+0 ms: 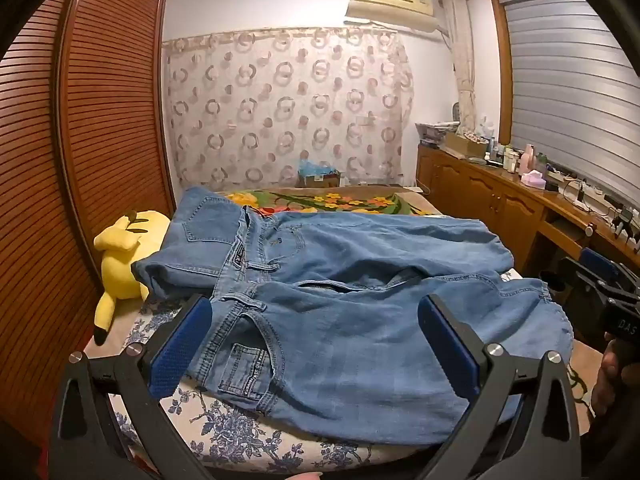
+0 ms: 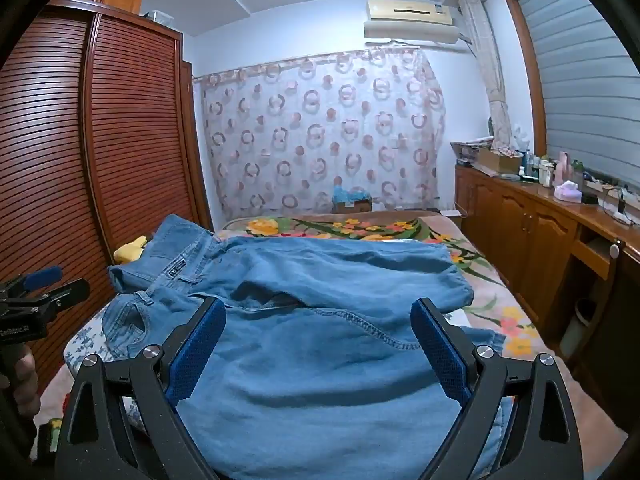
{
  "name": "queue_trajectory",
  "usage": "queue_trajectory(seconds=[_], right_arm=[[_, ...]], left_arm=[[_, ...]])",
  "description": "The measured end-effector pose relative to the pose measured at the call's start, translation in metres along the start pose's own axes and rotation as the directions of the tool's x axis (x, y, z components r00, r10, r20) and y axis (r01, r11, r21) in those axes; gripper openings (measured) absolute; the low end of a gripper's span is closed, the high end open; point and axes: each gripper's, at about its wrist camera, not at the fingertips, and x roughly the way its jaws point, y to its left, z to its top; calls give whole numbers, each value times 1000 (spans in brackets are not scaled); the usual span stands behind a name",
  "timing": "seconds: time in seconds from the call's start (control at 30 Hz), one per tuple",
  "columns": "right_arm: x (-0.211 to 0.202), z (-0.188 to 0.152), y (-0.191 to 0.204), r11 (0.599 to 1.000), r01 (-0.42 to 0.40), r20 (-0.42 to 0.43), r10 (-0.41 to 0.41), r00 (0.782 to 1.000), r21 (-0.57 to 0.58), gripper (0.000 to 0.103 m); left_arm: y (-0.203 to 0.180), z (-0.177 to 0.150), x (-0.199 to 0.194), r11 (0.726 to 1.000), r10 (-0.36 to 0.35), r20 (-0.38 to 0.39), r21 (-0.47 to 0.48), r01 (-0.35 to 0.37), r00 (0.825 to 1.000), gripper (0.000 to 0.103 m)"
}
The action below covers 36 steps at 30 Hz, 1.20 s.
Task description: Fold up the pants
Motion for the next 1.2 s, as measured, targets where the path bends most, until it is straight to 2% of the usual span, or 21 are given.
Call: queue_trajectory(seconds=[1.2], right_arm=[[-2, -2, 3, 1000, -8, 3, 8, 1000, 0, 94]], left_arm=[[0, 0, 0, 1000, 0, -9, 0, 0, 1000, 103]])
